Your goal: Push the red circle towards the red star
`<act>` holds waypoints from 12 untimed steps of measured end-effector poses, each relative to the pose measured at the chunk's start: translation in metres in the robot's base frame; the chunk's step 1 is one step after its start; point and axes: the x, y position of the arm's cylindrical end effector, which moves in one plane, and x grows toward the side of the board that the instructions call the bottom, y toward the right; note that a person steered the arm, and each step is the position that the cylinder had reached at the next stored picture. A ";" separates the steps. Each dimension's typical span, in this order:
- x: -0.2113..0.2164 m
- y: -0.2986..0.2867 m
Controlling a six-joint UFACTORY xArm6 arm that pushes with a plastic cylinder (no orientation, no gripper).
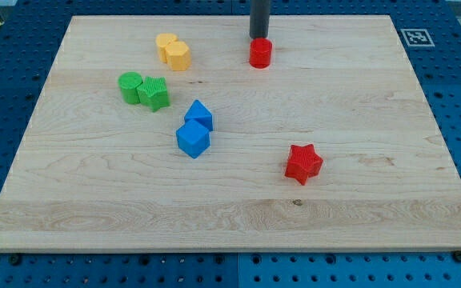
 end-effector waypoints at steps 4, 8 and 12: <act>0.108 0.001; 0.132 -0.040; 0.208 -0.054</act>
